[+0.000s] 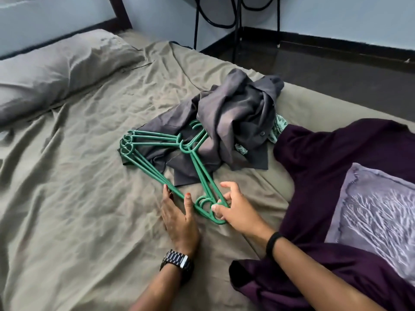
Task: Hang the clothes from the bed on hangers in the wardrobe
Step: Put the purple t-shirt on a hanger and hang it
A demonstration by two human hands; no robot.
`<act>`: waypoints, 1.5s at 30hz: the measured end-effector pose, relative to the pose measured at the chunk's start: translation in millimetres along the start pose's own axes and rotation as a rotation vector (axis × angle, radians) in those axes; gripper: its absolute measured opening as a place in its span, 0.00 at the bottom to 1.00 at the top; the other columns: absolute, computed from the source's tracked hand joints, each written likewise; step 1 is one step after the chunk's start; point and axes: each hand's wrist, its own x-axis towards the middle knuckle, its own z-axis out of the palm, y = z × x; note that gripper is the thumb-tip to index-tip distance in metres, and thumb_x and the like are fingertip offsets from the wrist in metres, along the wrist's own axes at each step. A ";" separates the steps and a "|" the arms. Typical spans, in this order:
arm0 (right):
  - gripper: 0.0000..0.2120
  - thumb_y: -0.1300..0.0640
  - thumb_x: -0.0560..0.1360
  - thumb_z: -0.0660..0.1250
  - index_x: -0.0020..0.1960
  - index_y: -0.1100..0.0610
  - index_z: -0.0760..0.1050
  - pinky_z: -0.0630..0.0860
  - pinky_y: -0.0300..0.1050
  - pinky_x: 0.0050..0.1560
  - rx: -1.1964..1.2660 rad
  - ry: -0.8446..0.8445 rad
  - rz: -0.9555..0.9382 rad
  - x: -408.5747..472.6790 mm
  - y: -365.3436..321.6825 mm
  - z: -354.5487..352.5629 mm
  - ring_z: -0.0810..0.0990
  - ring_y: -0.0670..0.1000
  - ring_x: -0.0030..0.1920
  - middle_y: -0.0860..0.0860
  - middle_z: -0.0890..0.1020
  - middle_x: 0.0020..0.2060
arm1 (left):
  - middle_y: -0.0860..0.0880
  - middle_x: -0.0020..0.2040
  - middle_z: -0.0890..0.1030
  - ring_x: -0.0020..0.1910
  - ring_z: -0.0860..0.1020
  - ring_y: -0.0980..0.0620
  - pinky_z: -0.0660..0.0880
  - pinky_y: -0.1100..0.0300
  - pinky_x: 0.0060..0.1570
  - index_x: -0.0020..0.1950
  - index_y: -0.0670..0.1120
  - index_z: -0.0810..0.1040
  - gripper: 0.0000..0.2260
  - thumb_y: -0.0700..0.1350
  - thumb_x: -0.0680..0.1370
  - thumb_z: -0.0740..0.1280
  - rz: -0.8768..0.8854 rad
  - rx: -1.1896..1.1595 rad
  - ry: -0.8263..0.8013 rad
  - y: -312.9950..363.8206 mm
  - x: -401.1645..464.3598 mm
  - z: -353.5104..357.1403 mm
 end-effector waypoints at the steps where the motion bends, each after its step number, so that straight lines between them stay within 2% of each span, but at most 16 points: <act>1: 0.15 0.59 0.77 0.66 0.63 0.55 0.69 0.76 0.49 0.54 0.004 0.007 0.016 0.9 0.4 -2.5 0.77 0.50 0.43 0.46 0.75 0.42 | 0.47 0.72 0.67 0.71 0.62 0.53 0.54 0.59 0.70 0.76 0.46 0.60 0.33 0.62 0.76 0.55 0.013 0.027 -0.008 0.9 -0.7 -0.8; 3: 0.05 0.59 0.78 0.64 0.53 0.54 0.75 0.78 0.51 0.52 -0.067 0.043 -0.025 -1.0 -1.5 -8.8 0.78 0.48 0.40 0.46 0.78 0.39 | 0.48 0.71 0.68 0.71 0.62 0.52 0.51 0.58 0.71 0.76 0.47 0.60 0.34 0.64 0.74 0.55 0.002 0.045 -0.019 4.7 -2.2 -2.6; 5: 0.04 0.61 0.78 0.64 0.47 0.53 0.75 0.79 0.51 0.48 -0.047 0.059 -0.063 -7.4 -4.4 -13.1 0.79 0.47 0.38 0.47 0.79 0.36 | 0.45 0.67 0.71 0.67 0.68 0.47 0.56 0.53 0.69 0.76 0.48 0.60 0.33 0.60 0.75 0.61 -0.005 -0.001 -0.019 9.7 -2.4 -5.7; 8: 0.10 0.64 0.78 0.63 0.43 0.51 0.75 0.80 0.43 0.37 0.126 0.028 -0.063 -21.2 -5.0 -16.8 0.78 0.42 0.31 0.46 0.78 0.33 | 0.44 0.58 0.73 0.51 0.76 0.48 0.74 0.59 0.53 0.75 0.49 0.58 0.30 0.41 0.77 0.68 -0.118 -0.266 0.006 23.6 -1.6 -9.7; 10: 0.11 0.66 0.78 0.63 0.44 0.51 0.76 0.79 0.41 0.37 0.187 0.040 -0.058 -29.3 -4.1 -23.9 0.77 0.40 0.29 0.47 0.77 0.33 | 0.44 0.52 0.72 0.40 0.75 0.53 0.74 0.66 0.39 0.75 0.47 0.58 0.29 0.36 0.77 0.66 -0.311 -0.431 0.075 37.8 -0.4 -6.6; 12: 0.12 0.66 0.78 0.63 0.45 0.50 0.77 0.78 0.42 0.39 0.167 0.061 -0.075 -38.4 -2.8 -37.0 0.75 0.41 0.29 0.47 0.77 0.33 | 0.46 0.44 0.72 0.32 0.73 0.57 0.72 0.64 0.30 0.74 0.43 0.59 0.24 0.36 0.79 0.62 -0.458 -0.577 0.101 51.7 -1.5 -0.9; 15: 0.13 0.66 0.77 0.64 0.43 0.48 0.78 0.74 0.34 0.39 0.079 0.107 -0.142 -54.6 -2.9 -64.7 0.74 0.39 0.32 0.46 0.77 0.35 | 0.49 0.37 0.71 0.26 0.70 0.59 0.68 0.67 0.21 0.66 0.40 0.68 0.13 0.38 0.82 0.58 -0.448 -0.699 0.044 78.1 -5.2 9.1; 18: 0.12 0.64 0.77 0.65 0.43 0.48 0.78 0.71 0.30 0.41 -0.042 0.206 -0.185 -66.1 -0.7 -93.6 0.76 0.39 0.37 0.44 0.78 0.37 | 0.49 0.39 0.73 0.34 0.72 0.57 0.71 0.68 0.25 0.56 0.48 0.70 0.06 0.39 0.82 0.57 -0.330 -0.747 -0.065 106.8 -12.5 21.9; 23: 0.20 0.75 0.71 0.58 0.46 0.51 0.75 0.71 0.26 0.40 -0.101 0.438 -0.167 -80.6 15.6 -146.0 0.80 0.48 0.44 0.48 0.79 0.39 | 0.43 0.40 0.75 0.38 0.76 0.53 0.78 0.62 0.33 0.53 0.45 0.69 0.04 0.36 0.81 0.60 -0.152 -0.699 -0.352 153.0 -39.0 54.5; 26: 0.22 0.78 0.72 0.55 0.53 0.55 0.75 0.73 0.27 0.42 -0.045 0.578 -0.151 -87.0 24.3 -178.9 0.81 0.51 0.42 0.52 0.78 0.42 | 0.41 0.39 0.76 0.40 0.78 0.47 0.80 0.53 0.39 0.48 0.44 0.70 0.06 0.35 0.79 0.64 -0.067 -0.644 -0.566 179.8 -59.6 77.3; 30: 0.21 0.75 0.73 0.56 0.58 0.56 0.75 0.72 0.38 0.43 -0.026 0.763 -0.087 -105.4 38.2 -232.1 0.76 0.49 0.39 0.50 0.78 0.43 | 0.38 0.43 0.78 0.40 0.80 0.45 0.80 0.52 0.39 0.48 0.44 0.70 0.03 0.39 0.81 0.63 -0.143 -0.632 -0.864 219.9 -85.6 113.5; 34: 0.09 0.66 0.76 0.61 0.50 0.58 0.79 0.65 0.38 0.35 -0.136 1.031 -0.064 -132.1 67.0 -283.4 0.74 0.51 0.34 0.48 0.77 0.32 | 0.41 0.40 0.81 0.35 0.82 0.49 0.80 0.58 0.33 0.52 0.46 0.65 0.02 0.40 0.83 0.57 -0.208 -0.761 -0.925 259.0 -95.9 155.1; 36: 0.05 0.60 0.77 0.64 0.49 0.58 0.78 0.69 0.43 0.39 -0.190 1.096 -0.056 -142.6 79.2 -306.9 0.79 0.55 0.38 0.49 0.79 0.32 | 0.42 0.39 0.81 0.35 0.83 0.46 0.80 0.56 0.32 0.51 0.47 0.65 0.04 0.39 0.83 0.57 -0.234 -0.776 -1.001 277.7 -102.6 177.6; 39: 0.08 0.55 0.79 0.63 0.51 0.59 0.76 0.71 0.50 0.39 -0.256 1.156 0.025 -153.5 99.7 -335.3 0.80 0.61 0.43 0.56 0.82 0.38 | 0.41 0.39 0.82 0.36 0.84 0.46 0.81 0.56 0.33 0.51 0.46 0.65 0.04 0.39 0.83 0.58 -0.258 -0.704 -1.135 294.1 -122.0 206.4; 42: 0.08 0.57 0.80 0.62 0.45 0.60 0.74 0.62 0.48 0.36 -0.297 1.202 0.085 -161.8 116.3 -361.6 0.77 0.62 0.40 0.53 0.76 0.33 | 0.39 0.41 0.81 0.34 0.83 0.46 0.81 0.55 0.33 0.50 0.44 0.64 0.04 0.38 0.82 0.58 -0.313 -0.675 -1.222 304.5 -143.2 237.5; 45: 0.11 0.54 0.79 0.63 0.41 0.58 0.73 0.62 0.47 0.36 -0.286 1.230 0.151 -165.3 124.5 -386.5 0.76 0.62 0.38 0.52 0.74 0.30 | 0.38 0.44 0.78 0.34 0.82 0.46 0.81 0.54 0.34 0.50 0.43 0.64 0.06 0.39 0.81 0.61 -0.321 -0.515 -1.359 309.8 -151.0 266.9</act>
